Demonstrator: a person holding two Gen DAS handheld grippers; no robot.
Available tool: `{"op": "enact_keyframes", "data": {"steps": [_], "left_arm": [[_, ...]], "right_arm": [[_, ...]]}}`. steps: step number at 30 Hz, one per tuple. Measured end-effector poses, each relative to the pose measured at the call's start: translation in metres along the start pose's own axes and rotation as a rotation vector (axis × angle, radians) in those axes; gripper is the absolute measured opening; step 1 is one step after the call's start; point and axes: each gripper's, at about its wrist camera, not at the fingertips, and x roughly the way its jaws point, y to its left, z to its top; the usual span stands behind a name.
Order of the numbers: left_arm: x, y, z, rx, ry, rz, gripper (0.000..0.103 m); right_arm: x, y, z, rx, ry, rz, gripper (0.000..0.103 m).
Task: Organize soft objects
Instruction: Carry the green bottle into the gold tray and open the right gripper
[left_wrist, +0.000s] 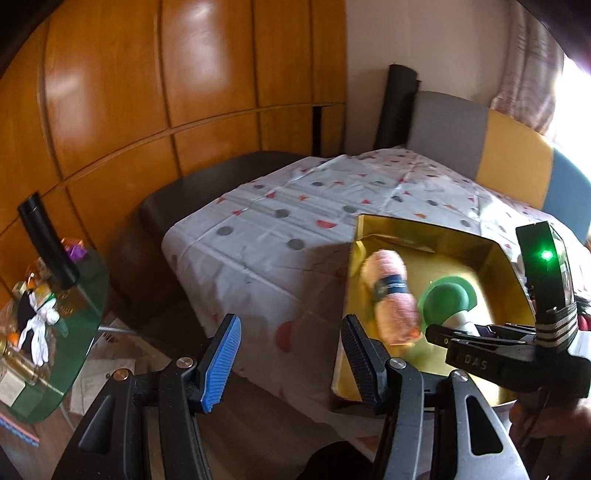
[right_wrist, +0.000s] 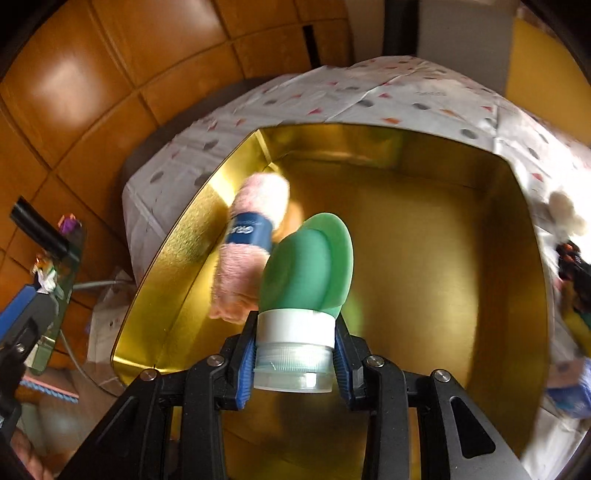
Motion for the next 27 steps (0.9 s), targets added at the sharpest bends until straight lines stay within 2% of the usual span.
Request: {"op": "enact_keyframes", "data": {"steps": [2,4,6,10,15,27], "left_arm": [[0.003,0.005,-0.001,-0.011,0.007,0.011,0.057],[0.005,0.01,-0.002,-0.019,0.013,0.02,0.057],[0.006,0.012,-0.002,-0.026,0.016,0.023,0.057],[0.005,0.009,0.0,-0.028,0.008,0.017,0.057],[0.002,0.004,-0.001,-0.017,0.01,0.008,0.057],[-0.011,-0.014,-0.001,0.027,-0.002,-0.007,0.057]], "right_arm": [[0.003,0.009,0.001,-0.026,-0.008,-0.017,0.04],[-0.001,0.012,0.001,-0.043,-0.034,-0.034,0.057],[-0.015,0.016,-0.002,-0.063,-0.082,-0.07,0.065],[-0.048,0.02,-0.009,-0.108,-0.179,-0.151,0.065],[-0.082,0.02,-0.016,-0.127,-0.261,-0.211,0.065],[-0.142,0.029,-0.037,-0.164,-0.395,-0.272,0.068]]}}
